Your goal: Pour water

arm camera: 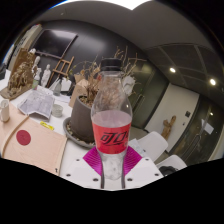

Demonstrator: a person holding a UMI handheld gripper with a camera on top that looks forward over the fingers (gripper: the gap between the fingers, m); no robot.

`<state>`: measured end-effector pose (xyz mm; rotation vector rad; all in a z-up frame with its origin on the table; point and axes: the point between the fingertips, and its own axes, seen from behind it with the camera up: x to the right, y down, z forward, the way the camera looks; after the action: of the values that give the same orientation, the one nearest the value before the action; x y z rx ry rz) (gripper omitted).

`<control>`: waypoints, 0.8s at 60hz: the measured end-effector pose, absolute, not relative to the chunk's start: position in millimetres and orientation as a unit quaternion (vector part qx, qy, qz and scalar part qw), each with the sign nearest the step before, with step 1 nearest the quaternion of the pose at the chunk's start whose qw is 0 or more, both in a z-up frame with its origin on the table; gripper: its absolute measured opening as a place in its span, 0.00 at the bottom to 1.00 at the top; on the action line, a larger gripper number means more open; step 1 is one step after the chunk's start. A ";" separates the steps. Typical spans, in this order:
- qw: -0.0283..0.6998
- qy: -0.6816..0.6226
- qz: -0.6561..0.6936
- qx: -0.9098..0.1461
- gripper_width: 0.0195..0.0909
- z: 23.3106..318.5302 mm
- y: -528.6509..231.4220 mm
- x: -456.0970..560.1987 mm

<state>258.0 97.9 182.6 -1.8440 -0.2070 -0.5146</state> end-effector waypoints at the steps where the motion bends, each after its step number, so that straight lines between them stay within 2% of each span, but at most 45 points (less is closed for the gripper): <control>1: 0.572 -0.095 -0.231 -0.781 0.03 190.7 98.6 252.4; 13: 0.565 -0.216 -0.375 -0.702 0.03 278.2 117.2 153.6; 23: 0.538 -0.343 -0.466 -0.614 0.03 307.1 138.6 50.0; 32: 0.488 -0.465 -0.529 -0.516 0.03 295.2 156.7 -36.7; 48: 0.361 -0.593 -0.611 -0.381 0.03 239.6 187.4 -114.8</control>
<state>-114.8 187.4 239.6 -0.9806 -1.5272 -1.5755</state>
